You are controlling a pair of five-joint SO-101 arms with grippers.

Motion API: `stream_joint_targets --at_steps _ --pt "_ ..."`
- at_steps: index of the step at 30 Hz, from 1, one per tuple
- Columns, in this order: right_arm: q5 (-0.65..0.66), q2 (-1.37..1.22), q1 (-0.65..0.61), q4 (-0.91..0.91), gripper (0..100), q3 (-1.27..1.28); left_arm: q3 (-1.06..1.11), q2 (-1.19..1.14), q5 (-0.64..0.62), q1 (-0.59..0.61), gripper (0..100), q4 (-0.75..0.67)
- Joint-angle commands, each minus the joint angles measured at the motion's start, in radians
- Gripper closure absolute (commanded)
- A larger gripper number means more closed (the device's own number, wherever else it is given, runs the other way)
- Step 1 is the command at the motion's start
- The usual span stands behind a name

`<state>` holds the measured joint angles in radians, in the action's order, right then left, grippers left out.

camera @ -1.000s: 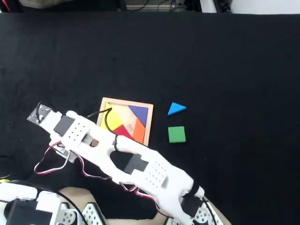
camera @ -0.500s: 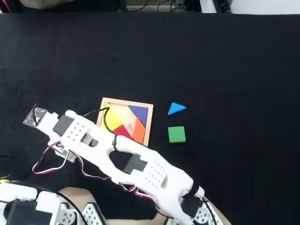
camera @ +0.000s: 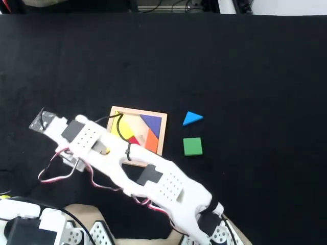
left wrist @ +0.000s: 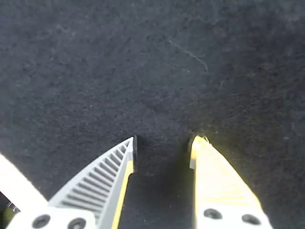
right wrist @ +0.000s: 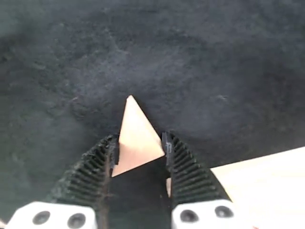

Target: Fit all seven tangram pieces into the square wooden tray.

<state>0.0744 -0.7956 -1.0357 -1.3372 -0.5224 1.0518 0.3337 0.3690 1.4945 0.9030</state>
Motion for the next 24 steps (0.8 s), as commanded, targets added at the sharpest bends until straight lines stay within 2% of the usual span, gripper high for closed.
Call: stream_joint_targets --at_steps 1,5,7,12,16,19,24 --pt "0.064 0.012 0.071 -0.018 98.6 -0.051 0.025 -0.011 0.012 0.022 81 0.006" --pt "0.144 0.035 0.084 -0.094 98.7 -0.087 0.031 -0.014 0.012 0.022 81 -0.023" --pt "0.253 0.059 0.100 -0.172 98.7 -0.130 0.031 -0.014 0.012 0.022 81 -0.021" --pt "0.669 0.156 0.212 -0.431 98.7 -0.260 0.031 -0.014 0.012 0.022 81 -0.021" --pt "0.930 0.282 0.394 -0.423 98.7 -0.237 0.033 -0.014 0.012 0.022 81 -0.023" --pt "1.175 0.374 0.502 -0.425 98.7 -0.199 0.033 -0.014 0.012 0.022 81 -0.023" --pt "1.568 0.476 0.523 -0.423 98.8 0.044 0.033 -0.014 0.012 0.022 81 -0.025"
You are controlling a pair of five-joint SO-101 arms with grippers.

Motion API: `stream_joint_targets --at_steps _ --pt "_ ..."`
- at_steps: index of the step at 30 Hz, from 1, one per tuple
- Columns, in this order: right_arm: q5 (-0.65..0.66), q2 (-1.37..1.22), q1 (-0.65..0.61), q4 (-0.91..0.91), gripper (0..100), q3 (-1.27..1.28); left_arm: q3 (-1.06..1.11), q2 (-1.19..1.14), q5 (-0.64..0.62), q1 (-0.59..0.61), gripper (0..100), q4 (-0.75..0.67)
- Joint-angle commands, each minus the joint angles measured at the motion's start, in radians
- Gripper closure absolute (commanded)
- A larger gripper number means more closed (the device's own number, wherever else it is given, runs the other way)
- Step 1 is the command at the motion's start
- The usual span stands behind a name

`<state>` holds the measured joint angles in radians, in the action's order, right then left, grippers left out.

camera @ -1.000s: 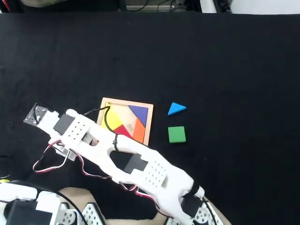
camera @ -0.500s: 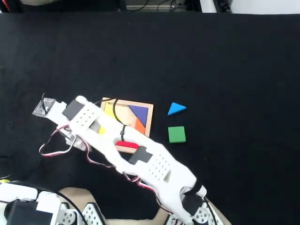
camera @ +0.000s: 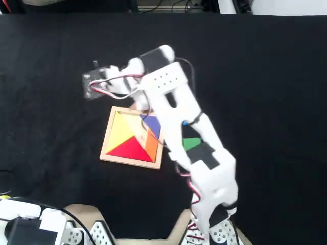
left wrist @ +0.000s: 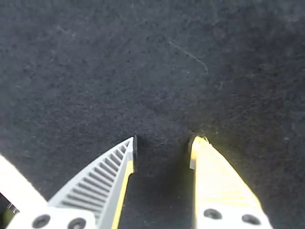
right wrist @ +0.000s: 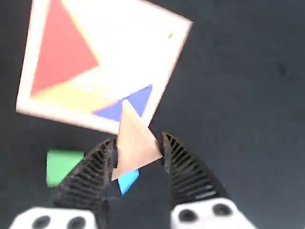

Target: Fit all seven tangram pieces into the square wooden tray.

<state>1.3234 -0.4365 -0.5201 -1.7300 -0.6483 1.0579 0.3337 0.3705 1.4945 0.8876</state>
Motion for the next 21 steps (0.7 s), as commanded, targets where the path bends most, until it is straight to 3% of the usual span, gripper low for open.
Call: stream_joint_targets --at_steps 1,3,11,16,21 --pt "0.394 0.128 -0.006 -0.029 98.8 0.223 0.027 -0.014 0.011 0.022 81 -0.009" --pt "0.473 0.142 -0.021 -0.029 98.8 0.312 0.027 -0.014 0.011 0.022 81 -0.009" --pt "0.489 0.140 -0.002 0.002 98.7 0.371 0.027 -0.014 0.011 0.022 81 -0.009" --pt "0.707 0.125 -0.038 0.000 98.7 0.375 0.027 -0.014 0.011 0.022 81 -0.009" --pt "0.763 0.025 -0.072 -0.005 98.7 0.312 0.027 -0.014 0.011 0.022 81 -0.009"
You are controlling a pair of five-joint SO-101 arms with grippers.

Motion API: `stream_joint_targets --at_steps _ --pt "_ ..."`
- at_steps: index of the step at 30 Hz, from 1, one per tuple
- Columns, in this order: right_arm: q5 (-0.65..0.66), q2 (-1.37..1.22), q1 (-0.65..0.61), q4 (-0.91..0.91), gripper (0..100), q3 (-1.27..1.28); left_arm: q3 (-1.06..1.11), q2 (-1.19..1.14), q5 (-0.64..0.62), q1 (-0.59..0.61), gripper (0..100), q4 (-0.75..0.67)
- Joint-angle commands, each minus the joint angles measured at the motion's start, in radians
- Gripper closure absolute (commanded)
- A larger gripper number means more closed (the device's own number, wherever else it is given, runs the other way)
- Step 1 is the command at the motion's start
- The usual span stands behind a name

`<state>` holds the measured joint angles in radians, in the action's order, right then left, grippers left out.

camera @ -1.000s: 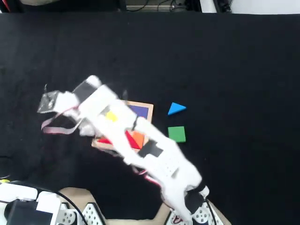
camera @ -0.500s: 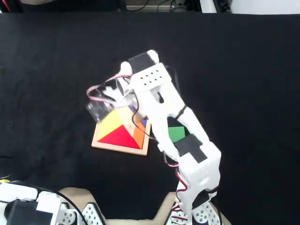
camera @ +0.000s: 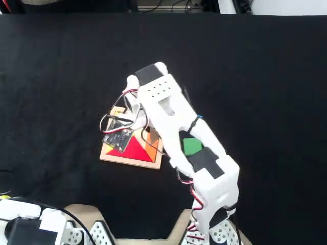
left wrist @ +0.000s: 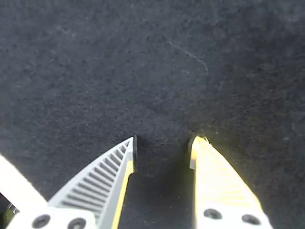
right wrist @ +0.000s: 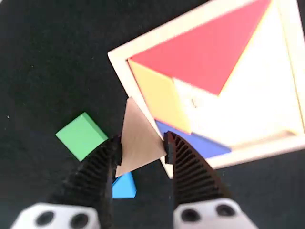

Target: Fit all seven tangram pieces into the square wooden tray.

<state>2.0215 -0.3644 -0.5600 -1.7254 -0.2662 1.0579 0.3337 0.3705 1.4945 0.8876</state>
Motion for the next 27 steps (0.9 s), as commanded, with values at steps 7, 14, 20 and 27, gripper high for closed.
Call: stream_joint_targets --at_steps 7,14,20,27 --pt "0.172 -0.180 -0.046 -0.037 98.7 -0.222 0.027 -0.014 0.011 0.022 81 -0.009" --pt "0.170 -0.282 -0.055 -0.035 98.7 -0.343 0.027 -0.014 0.011 0.022 81 -0.011" --pt "0.052 -0.378 -0.054 -0.034 98.3 -0.463 0.027 -0.014 0.011 0.022 81 -0.011" --pt "-0.081 -0.433 -0.064 -0.037 89.1 -0.556 0.027 -0.014 0.011 0.021 81 -0.011"
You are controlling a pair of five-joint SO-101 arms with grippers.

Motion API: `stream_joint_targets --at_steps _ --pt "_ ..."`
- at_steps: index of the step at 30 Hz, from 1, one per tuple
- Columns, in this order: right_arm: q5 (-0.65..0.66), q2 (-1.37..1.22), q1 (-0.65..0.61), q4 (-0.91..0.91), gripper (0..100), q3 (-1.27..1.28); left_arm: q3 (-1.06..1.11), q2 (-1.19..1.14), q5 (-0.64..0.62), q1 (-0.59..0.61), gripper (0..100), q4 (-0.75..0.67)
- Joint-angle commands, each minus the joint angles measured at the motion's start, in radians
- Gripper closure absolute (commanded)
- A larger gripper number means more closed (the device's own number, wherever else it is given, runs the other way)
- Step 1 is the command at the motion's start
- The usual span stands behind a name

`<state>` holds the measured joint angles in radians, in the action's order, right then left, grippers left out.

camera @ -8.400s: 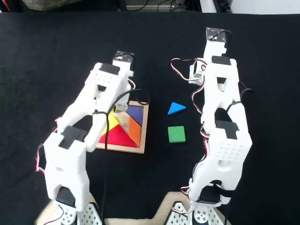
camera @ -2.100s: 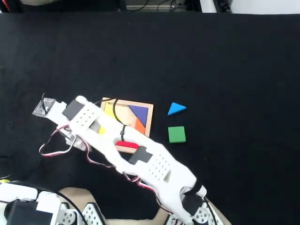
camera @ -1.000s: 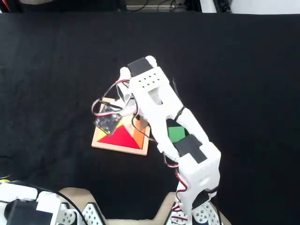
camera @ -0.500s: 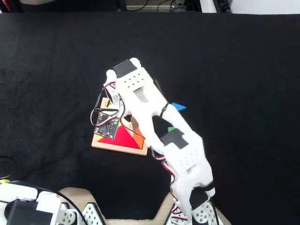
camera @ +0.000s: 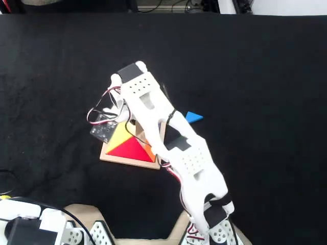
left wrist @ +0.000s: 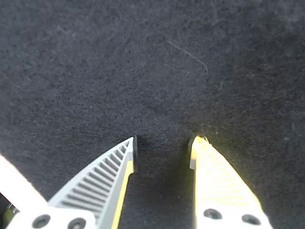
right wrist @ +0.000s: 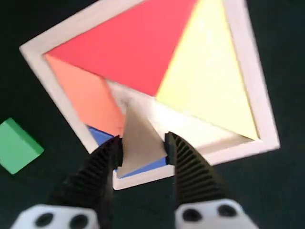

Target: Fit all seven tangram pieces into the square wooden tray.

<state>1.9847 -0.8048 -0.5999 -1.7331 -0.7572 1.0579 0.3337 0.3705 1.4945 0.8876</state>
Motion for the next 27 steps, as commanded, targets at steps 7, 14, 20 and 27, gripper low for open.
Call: stream_joint_targets --at_steps 7,14,20,27 --pt "-0.077 0.005 -0.043 -0.032 86.0 -0.054 0.027 -0.014 0.011 0.021 81 -0.011" --pt "-0.078 0.012 -0.041 -0.032 85.7 0.016 0.027 -0.014 0.011 0.013 81 -0.011" --pt "-0.170 0.012 -0.041 -0.032 85.6 0.038 0.028 -0.015 0.011 0.001 81 -0.011" --pt "-0.238 0.056 -0.025 -0.034 66.8 0.054 0.028 -0.015 0.011 0.002 81 -0.011"
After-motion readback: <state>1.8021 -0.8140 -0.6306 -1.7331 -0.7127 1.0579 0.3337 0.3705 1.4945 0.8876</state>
